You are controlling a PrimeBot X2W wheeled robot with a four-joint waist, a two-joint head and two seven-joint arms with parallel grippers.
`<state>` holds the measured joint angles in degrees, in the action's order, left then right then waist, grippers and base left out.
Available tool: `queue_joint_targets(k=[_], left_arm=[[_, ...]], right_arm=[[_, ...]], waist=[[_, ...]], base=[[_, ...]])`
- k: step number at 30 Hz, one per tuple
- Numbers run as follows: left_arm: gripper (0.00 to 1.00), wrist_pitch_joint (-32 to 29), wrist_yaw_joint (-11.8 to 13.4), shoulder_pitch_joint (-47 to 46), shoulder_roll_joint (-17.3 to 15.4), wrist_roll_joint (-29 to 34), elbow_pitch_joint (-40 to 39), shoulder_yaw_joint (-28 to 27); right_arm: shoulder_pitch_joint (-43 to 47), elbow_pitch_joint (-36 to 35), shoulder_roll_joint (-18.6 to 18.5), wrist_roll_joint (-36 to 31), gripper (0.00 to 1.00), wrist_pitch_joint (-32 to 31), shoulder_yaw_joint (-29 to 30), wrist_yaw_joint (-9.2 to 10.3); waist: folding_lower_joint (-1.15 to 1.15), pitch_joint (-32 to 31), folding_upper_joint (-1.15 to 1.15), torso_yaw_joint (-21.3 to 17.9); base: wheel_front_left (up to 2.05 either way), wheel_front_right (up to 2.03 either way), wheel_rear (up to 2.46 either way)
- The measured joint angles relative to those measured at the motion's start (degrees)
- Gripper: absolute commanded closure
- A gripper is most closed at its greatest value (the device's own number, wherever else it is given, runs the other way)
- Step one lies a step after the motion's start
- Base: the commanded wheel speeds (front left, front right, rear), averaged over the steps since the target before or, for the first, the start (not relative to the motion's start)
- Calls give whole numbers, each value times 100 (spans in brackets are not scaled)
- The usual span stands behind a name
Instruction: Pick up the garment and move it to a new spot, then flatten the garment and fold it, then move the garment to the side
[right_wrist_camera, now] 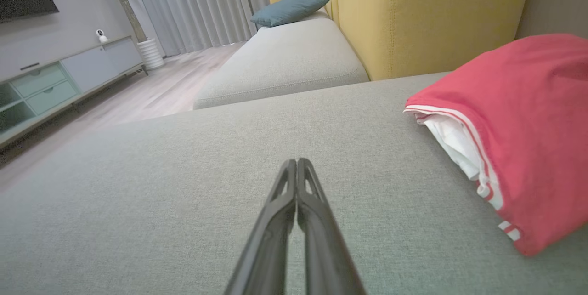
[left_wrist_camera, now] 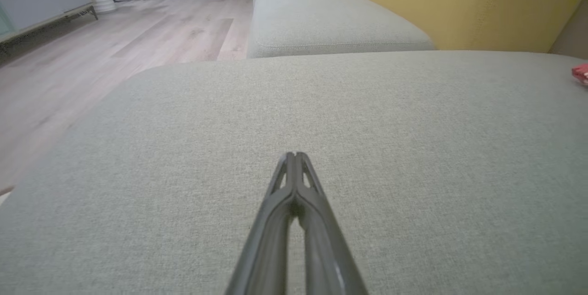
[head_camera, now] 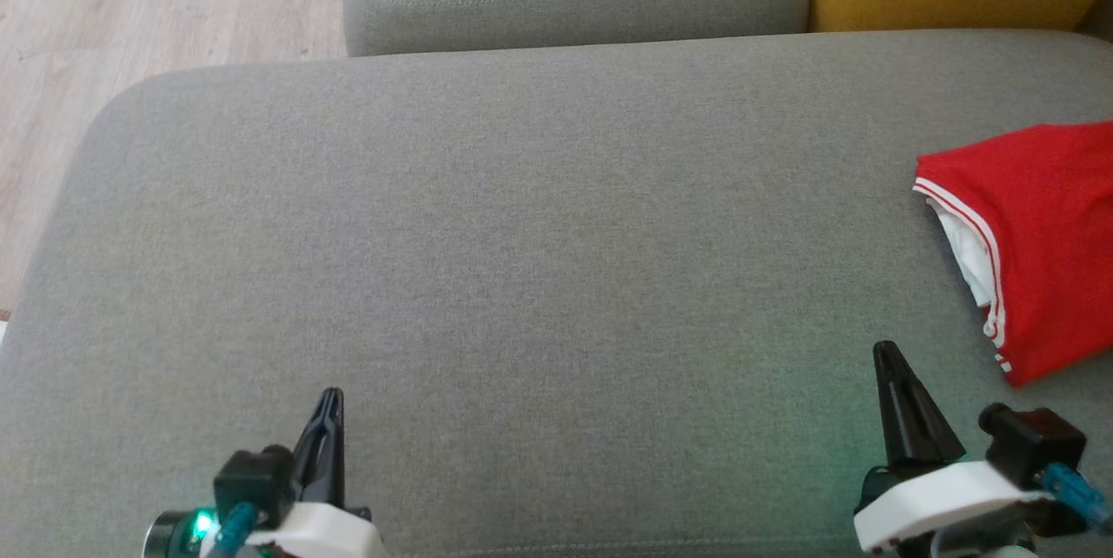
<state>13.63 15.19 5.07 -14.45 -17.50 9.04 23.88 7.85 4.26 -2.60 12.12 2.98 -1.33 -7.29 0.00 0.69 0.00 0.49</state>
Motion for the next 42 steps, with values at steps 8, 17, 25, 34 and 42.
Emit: queue_joint_targets(k=[8, 17, 25, 34, 42], left_arm=[[100, -94, -149, -16, 32, -514, 27, -91], [100, -210, -316, -76, 82, -1092, 73, -268], [100, -332, -457, -91, 152, -1604, 153, -439], [100, -449, -619, -211, 213, -2165, 189, -630], [100, -555, -734, -211, 275, -2606, 220, -782]], right_arm=[[-18, 51, -1, 554, 100, -7, 2, 0], [-31, 152, -5, 1179, 100, -52, 10, 0], [-81, 219, -11, 1723, 100, -100, 24, 0], [-177, 300, -19, 2332, 100, -151, 55, 0], [-276, 374, -22, 2803, 100, -168, 116, 0]], waist=[[0, -4, 0, -4], [0, -8, 0, -8], [0, -12, 0, -11], [0, -15, 0, -14], [0, -18, 0, -17]], base=[[0, 0, 0], [0, 0, 0], [0, 0, 0], [0, 0, 0], [0, 0, 0]])
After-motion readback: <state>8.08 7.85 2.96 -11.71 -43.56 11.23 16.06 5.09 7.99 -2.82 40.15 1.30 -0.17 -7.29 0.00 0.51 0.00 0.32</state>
